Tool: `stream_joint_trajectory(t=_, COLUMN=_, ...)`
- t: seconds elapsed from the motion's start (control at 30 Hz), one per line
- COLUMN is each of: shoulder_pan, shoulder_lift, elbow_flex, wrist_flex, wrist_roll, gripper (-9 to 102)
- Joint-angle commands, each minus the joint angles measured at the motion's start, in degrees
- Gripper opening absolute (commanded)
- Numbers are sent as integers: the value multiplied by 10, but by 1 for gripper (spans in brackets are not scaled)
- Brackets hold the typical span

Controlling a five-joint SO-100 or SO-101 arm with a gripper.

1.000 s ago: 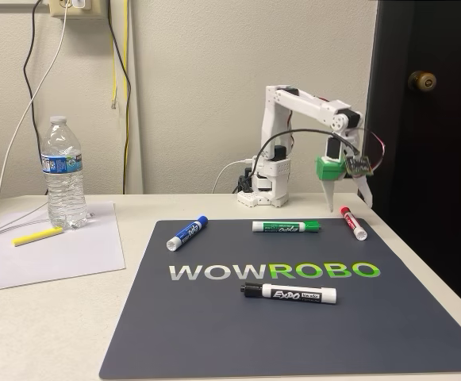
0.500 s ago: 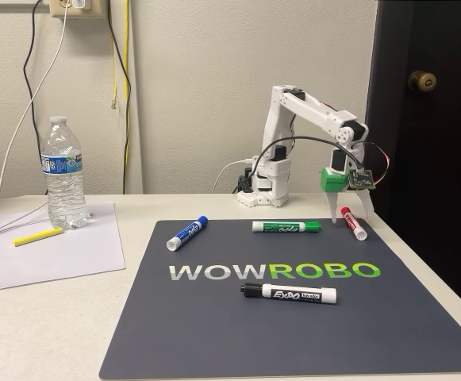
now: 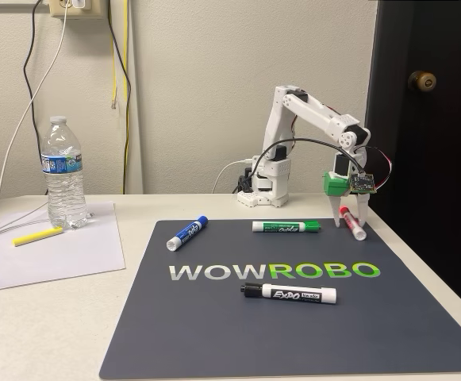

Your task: Pick up the red marker.

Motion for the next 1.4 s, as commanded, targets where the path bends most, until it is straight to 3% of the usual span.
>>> stream_joint_trajectory(t=0.0, shoulder_pan=-5, shoulder_lift=4, elbow_flex=-14, wrist_flex=-4, wrist_roll=7, gripper=14)
stream_joint_trajectory(t=0.73, shoulder_pan=-2, shoulder_lift=16, elbow_flex=-18, wrist_flex=4, wrist_roll=25, gripper=6)
stream_joint_trajectory(t=1.1, shoulder_pan=27, shoulder_lift=201, elbow_flex=-21, wrist_flex=-6, wrist_roll=101, gripper=3)
stream_joint_trajectory(t=1.37, shoulder_pan=120, shoulder_lift=373, elbow_flex=-21, wrist_flex=-55, wrist_roll=180, gripper=3)
